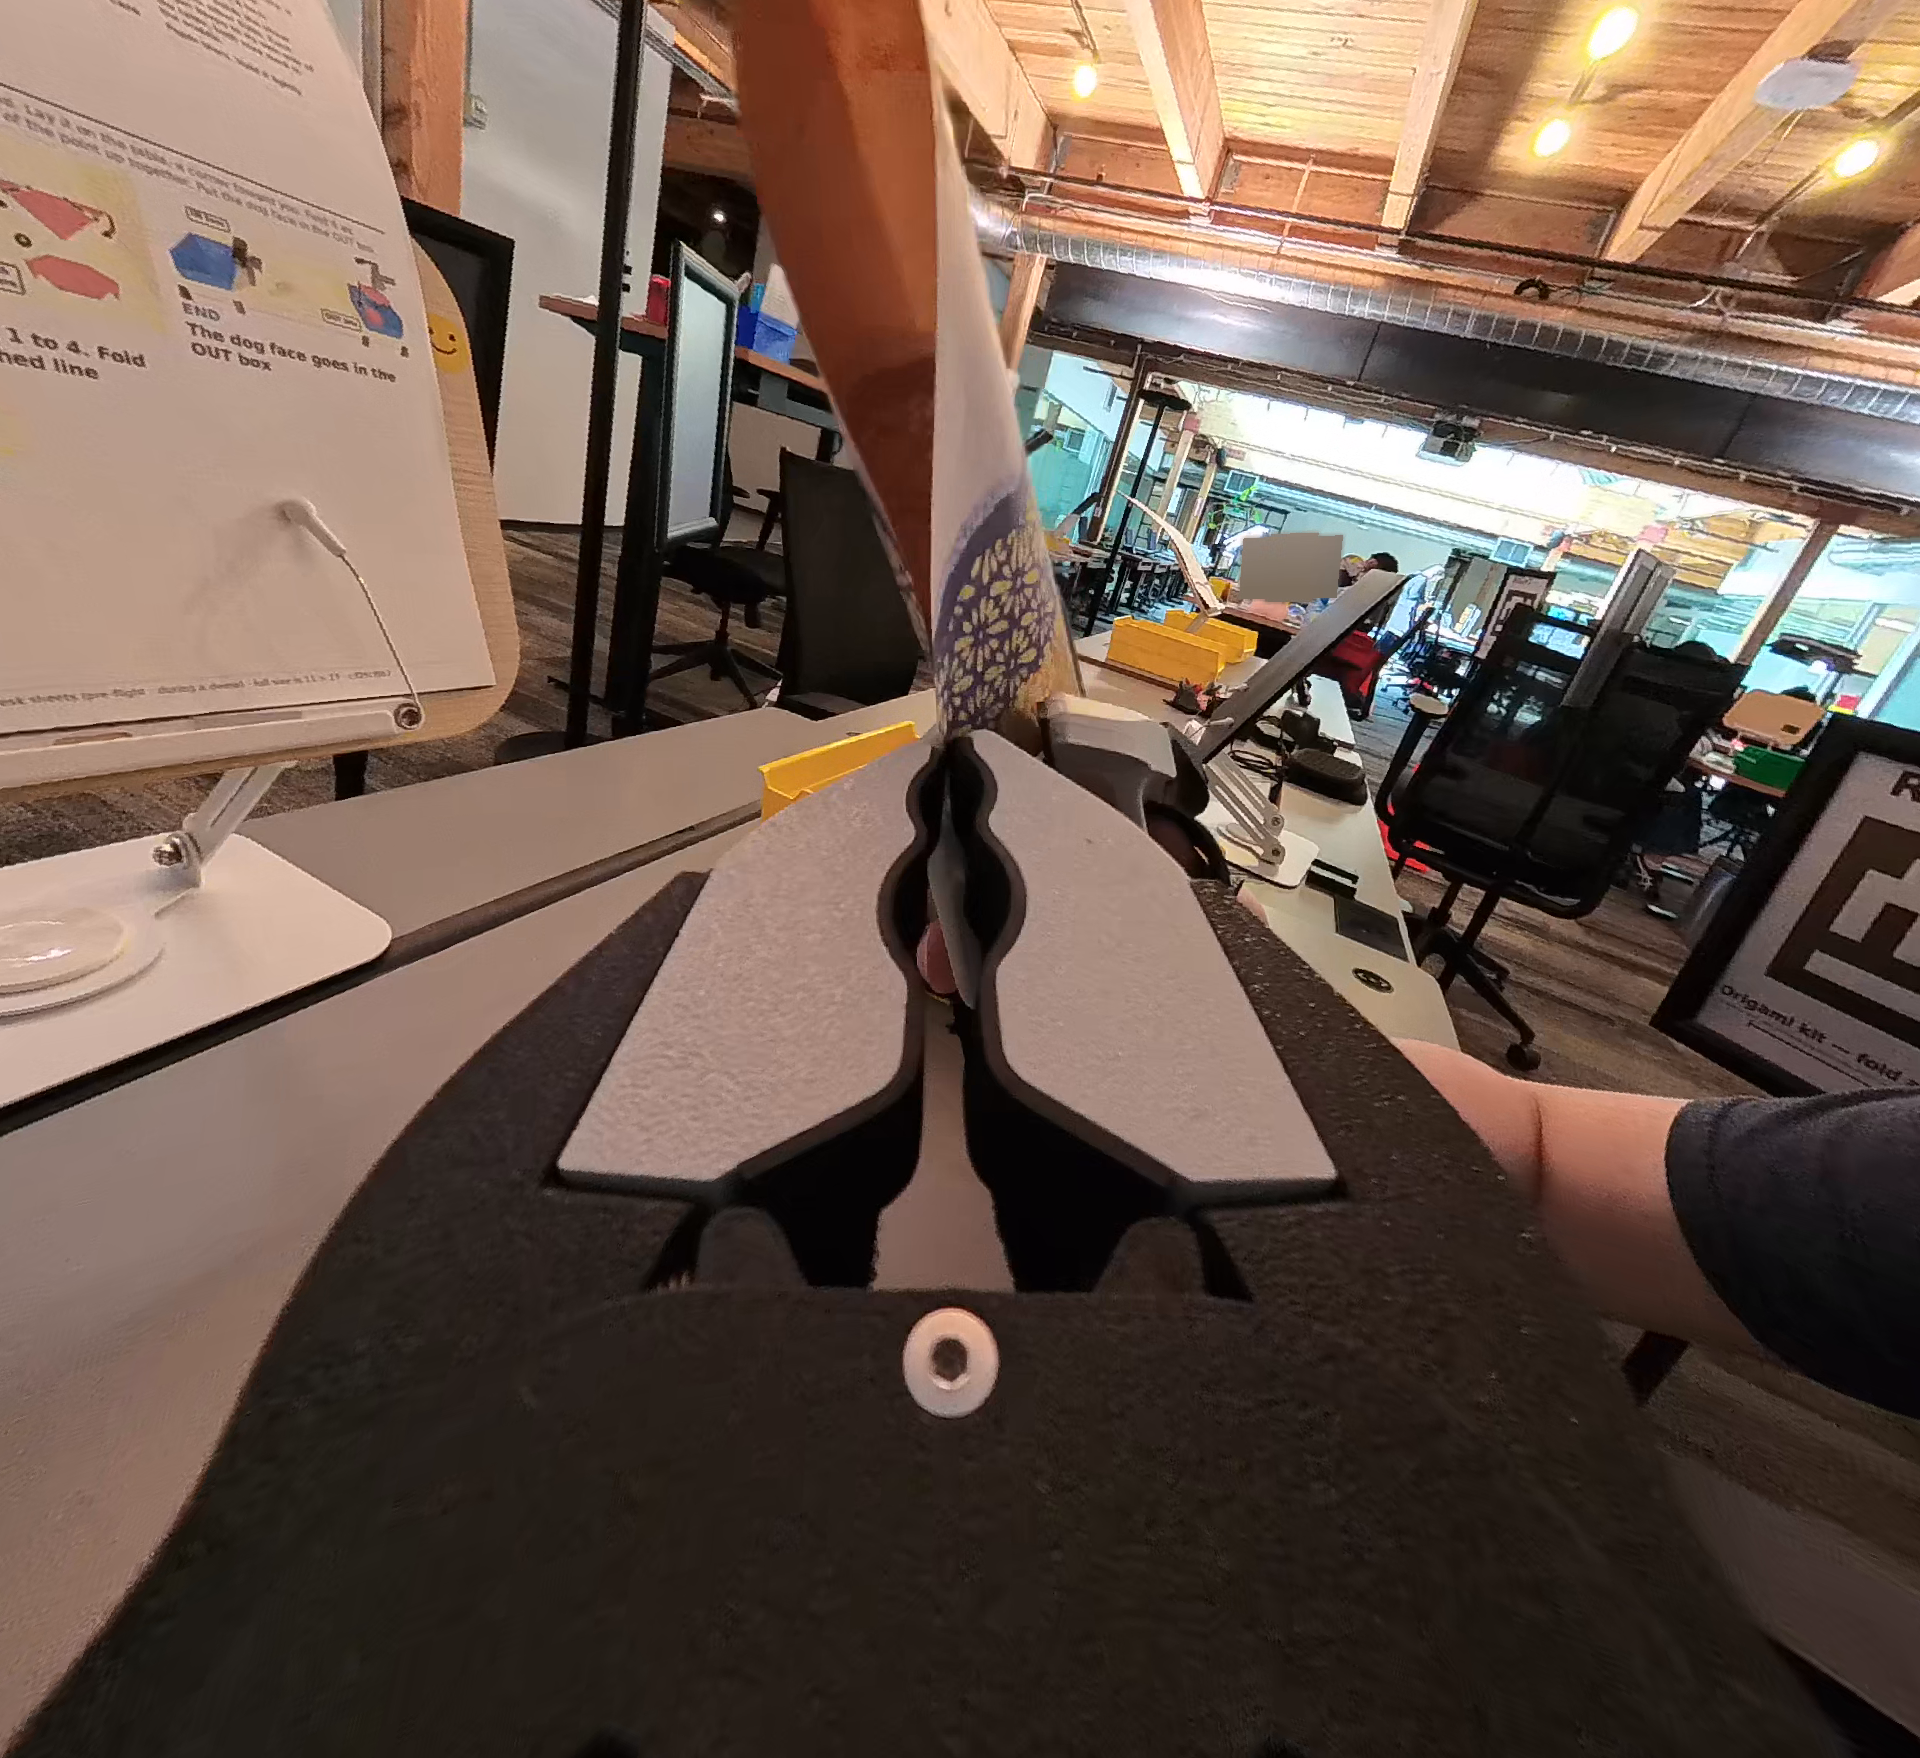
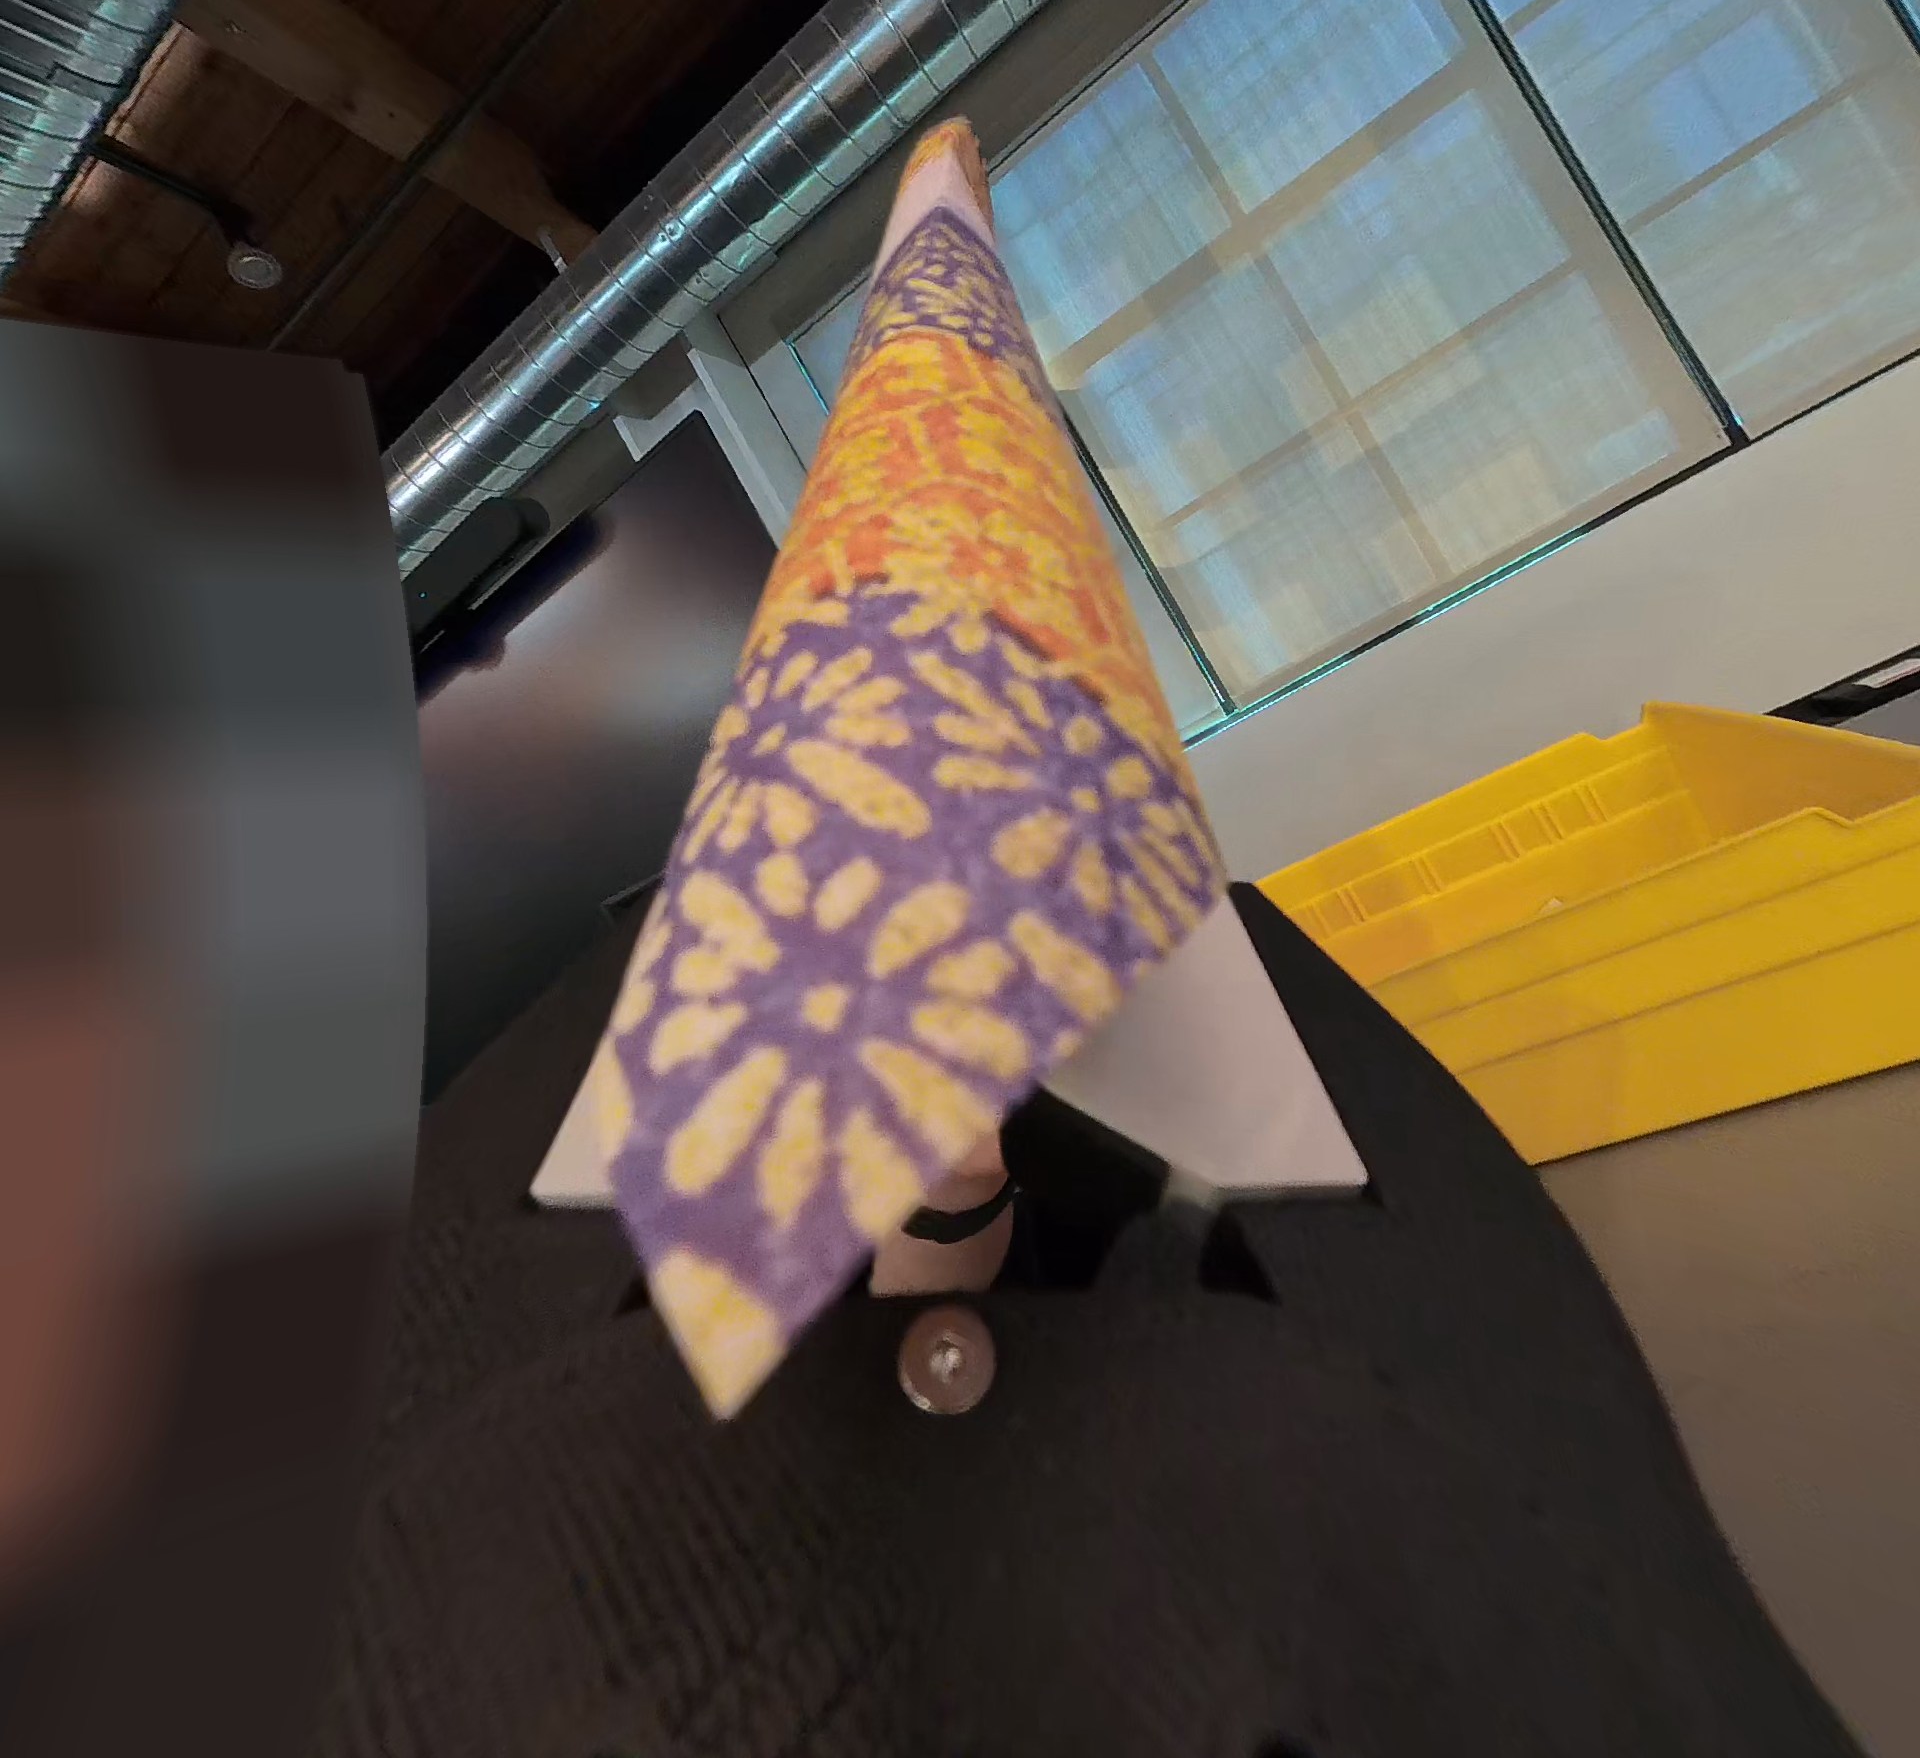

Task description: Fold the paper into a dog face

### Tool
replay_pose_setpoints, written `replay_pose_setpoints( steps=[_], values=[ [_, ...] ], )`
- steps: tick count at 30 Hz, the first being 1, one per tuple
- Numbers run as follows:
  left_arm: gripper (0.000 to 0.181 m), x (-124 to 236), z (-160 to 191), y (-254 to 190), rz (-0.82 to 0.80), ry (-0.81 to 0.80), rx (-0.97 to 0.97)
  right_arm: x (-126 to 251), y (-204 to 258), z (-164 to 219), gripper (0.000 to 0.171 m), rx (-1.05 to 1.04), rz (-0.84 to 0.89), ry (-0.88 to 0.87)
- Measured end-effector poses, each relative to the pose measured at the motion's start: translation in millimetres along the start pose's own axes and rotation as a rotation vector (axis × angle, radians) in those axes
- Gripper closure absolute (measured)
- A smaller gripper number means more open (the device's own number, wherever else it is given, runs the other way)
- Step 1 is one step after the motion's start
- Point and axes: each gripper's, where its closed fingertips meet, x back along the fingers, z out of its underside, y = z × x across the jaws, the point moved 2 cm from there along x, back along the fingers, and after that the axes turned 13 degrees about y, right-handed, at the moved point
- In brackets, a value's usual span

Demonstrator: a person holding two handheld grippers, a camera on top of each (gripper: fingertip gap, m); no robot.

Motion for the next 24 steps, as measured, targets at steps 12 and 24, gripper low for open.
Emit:
replay_pose_setpoints(
  steps=[12, 24],
  values=[
    [0.181, -0.5, 1.3, 1.7, 0.003, 0.006, 0.016, 0.3, -2.2, 0.5, 0.156, -0.034, -0.012, 0.000],
    [0.181, -1.0, 1.1, -0.4, 0.013, -0.003, 0.016, 0.1, -4.5, 0.9, 0.164, -0.040, 0.008, -0.002]
  ],
)
